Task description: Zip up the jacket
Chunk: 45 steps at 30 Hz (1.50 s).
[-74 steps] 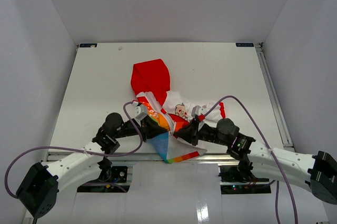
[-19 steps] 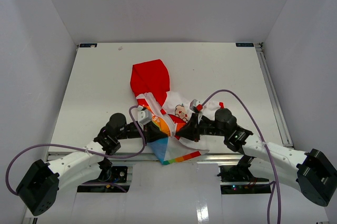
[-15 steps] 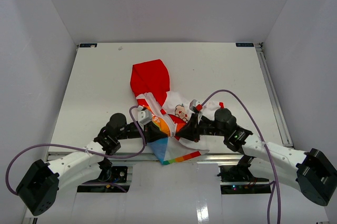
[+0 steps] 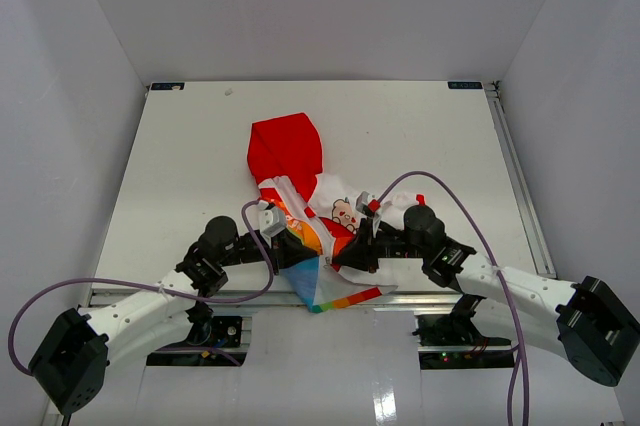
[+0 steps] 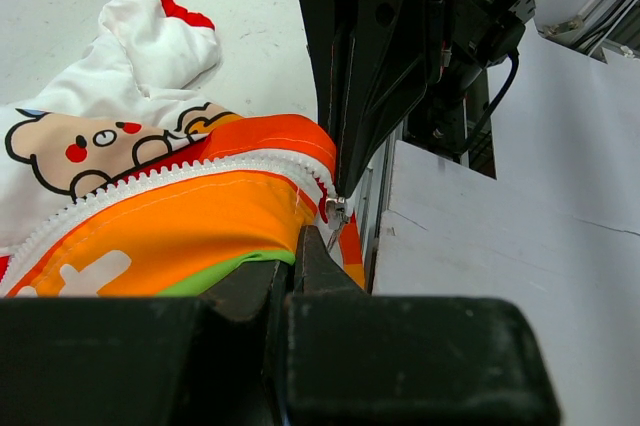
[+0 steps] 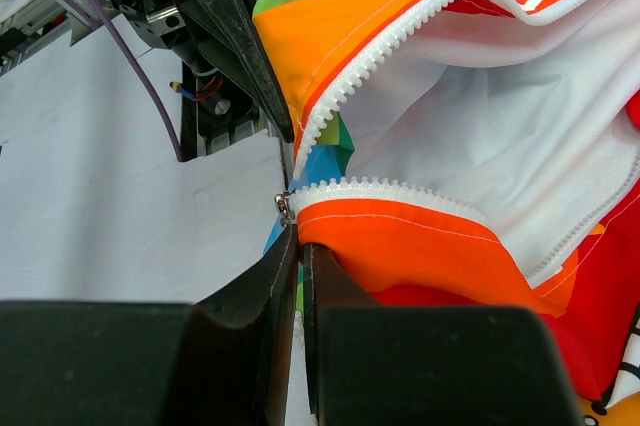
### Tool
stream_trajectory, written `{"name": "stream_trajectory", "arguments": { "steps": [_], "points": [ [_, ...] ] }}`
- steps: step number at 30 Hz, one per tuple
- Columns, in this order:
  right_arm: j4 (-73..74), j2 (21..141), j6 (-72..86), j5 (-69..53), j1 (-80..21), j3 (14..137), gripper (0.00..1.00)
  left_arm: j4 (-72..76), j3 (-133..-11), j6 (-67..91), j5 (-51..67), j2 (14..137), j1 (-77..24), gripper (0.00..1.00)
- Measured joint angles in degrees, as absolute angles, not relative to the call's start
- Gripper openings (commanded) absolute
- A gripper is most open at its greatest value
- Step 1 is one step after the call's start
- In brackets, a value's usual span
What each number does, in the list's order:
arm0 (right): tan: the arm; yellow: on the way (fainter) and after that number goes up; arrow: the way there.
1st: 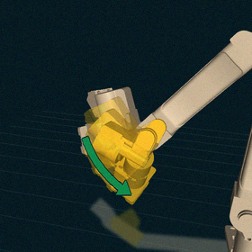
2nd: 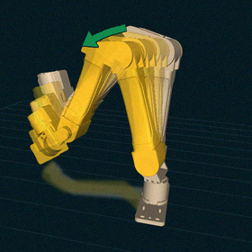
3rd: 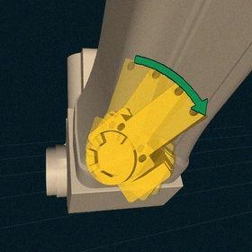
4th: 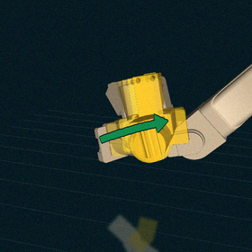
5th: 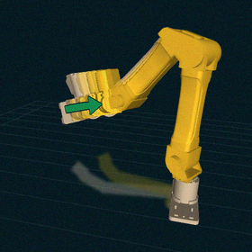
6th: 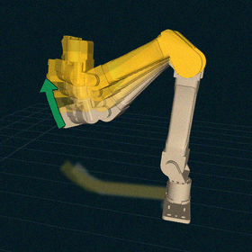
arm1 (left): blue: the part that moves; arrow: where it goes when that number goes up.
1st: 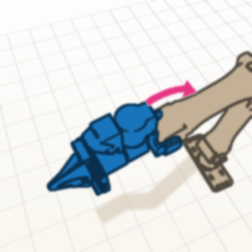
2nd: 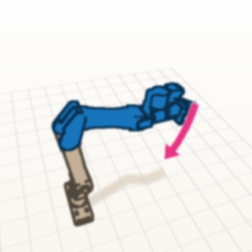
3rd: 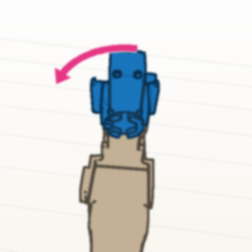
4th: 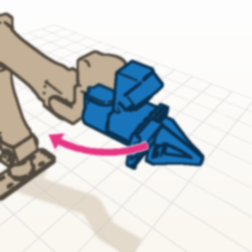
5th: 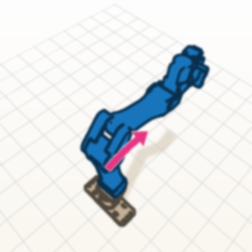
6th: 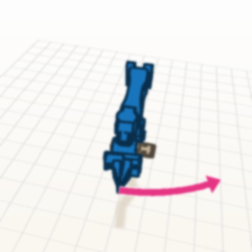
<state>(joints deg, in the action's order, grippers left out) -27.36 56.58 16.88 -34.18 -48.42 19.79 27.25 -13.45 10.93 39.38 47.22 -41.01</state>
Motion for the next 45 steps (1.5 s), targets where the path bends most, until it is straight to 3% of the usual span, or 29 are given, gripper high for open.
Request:
{"name": "stream_trajectory", "arguments": {
  "steps": [45],
  "points": [
    [-28.79, 57.57, 21.58, -33.21, -46.87, 20.58, 0.08, 27.41, -13.45, 8.42, 39.99, 48.77, -41.01, 0.0]
  ]
}}
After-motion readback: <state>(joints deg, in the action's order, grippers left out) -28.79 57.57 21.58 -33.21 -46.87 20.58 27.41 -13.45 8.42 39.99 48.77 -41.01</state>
